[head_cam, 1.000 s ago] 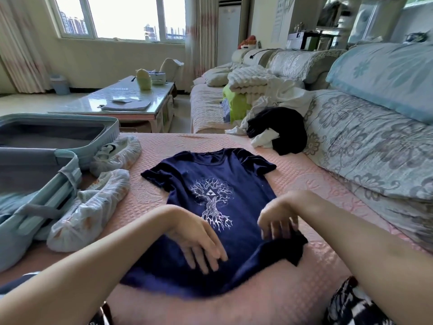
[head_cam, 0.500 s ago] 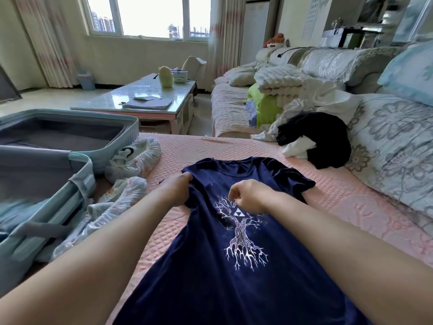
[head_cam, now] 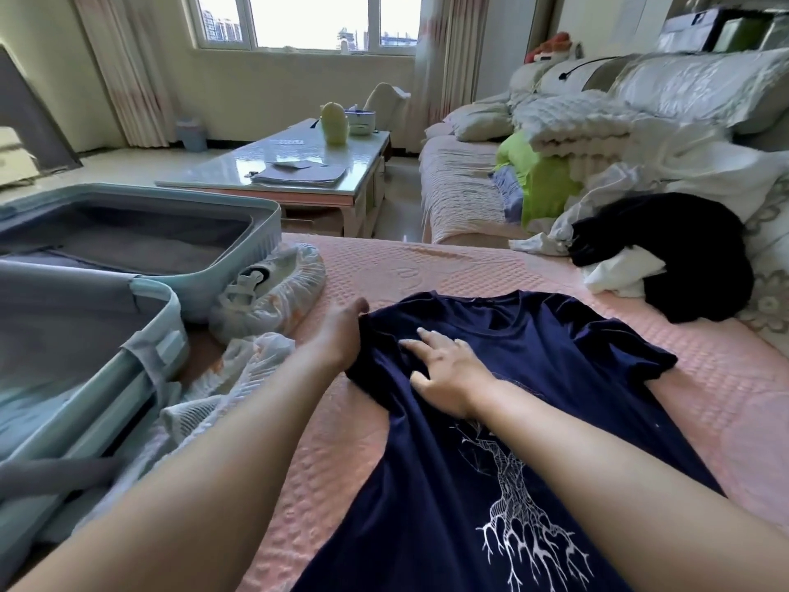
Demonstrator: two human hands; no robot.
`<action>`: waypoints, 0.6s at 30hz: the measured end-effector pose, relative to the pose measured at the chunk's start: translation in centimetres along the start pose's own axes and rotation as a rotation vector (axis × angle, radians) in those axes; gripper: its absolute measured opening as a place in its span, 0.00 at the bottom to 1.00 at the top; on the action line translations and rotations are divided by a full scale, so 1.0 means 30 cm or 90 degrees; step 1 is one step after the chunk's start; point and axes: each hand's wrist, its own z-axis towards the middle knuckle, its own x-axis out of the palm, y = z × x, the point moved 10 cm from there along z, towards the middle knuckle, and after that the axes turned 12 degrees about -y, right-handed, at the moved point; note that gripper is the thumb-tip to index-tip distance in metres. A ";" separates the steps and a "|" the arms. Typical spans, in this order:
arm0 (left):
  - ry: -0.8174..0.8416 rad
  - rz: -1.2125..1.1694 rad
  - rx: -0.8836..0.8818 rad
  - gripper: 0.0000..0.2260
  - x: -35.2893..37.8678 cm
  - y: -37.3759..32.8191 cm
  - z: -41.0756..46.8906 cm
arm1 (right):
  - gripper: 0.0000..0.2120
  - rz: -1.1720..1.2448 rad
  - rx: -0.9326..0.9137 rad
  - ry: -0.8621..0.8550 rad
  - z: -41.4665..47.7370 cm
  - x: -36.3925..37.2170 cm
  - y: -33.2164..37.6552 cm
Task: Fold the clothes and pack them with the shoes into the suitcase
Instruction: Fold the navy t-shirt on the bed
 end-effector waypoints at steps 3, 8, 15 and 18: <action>0.013 0.217 -0.001 0.16 -0.101 0.025 0.037 | 0.32 0.012 0.008 -0.025 0.031 -0.011 -0.017; 0.211 0.446 -0.077 0.20 -0.076 0.093 0.008 | 0.29 0.000 0.025 -0.024 0.055 -0.017 -0.015; 0.162 0.158 0.023 0.22 0.057 -0.050 0.040 | 0.17 0.062 0.116 -0.204 0.127 -0.136 -0.131; 0.165 0.118 0.005 0.21 0.081 -0.012 0.050 | 0.23 0.061 0.170 -0.180 0.185 -0.122 -0.174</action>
